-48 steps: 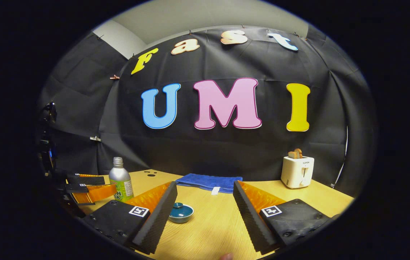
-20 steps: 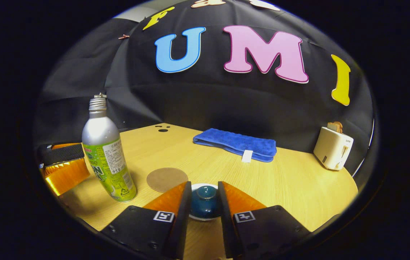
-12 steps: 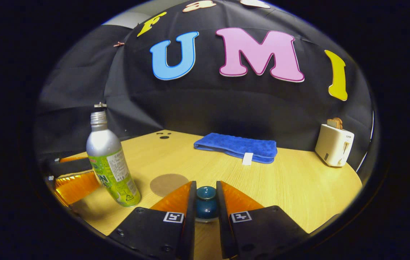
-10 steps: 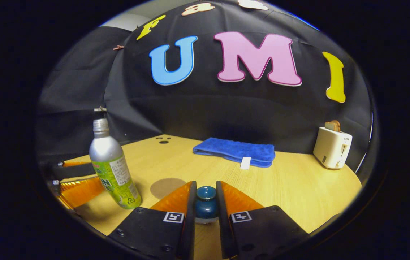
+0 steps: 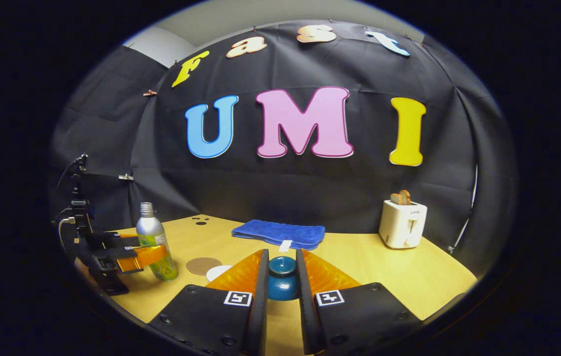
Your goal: Open the teacup lid with one hand, grasp the water bottle and pour water into the teacup with the other hand; after pouring, place the water bottle on the coaster and then close the teacup lid.
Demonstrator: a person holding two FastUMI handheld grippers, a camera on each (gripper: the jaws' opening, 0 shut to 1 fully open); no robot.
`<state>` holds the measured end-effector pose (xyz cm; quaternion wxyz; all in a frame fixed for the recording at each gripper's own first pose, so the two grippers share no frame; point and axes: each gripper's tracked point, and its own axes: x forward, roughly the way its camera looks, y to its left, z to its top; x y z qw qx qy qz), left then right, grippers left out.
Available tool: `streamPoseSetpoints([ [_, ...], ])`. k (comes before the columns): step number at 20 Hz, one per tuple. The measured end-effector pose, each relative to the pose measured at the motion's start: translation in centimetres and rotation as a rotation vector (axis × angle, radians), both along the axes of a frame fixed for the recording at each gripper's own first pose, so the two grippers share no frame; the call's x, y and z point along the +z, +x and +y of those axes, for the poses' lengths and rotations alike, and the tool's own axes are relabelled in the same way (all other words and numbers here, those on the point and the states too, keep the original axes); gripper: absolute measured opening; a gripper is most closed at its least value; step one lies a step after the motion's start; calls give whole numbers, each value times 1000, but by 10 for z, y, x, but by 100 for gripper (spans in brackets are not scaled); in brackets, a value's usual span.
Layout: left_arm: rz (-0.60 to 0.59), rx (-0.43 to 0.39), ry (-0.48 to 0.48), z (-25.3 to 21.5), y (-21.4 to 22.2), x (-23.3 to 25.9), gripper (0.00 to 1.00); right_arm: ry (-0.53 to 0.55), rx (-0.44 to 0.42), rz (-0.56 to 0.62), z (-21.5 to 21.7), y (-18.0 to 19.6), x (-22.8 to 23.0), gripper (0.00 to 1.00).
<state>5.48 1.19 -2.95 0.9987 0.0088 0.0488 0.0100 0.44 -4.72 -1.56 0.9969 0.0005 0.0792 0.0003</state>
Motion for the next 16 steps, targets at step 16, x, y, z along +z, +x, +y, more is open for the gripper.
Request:
streamPoseSetpoints([
  [16, -6, -89, 1153, -29, 39, 24, 79, -68, -158, -59, -82, -57, 25, 32],
])
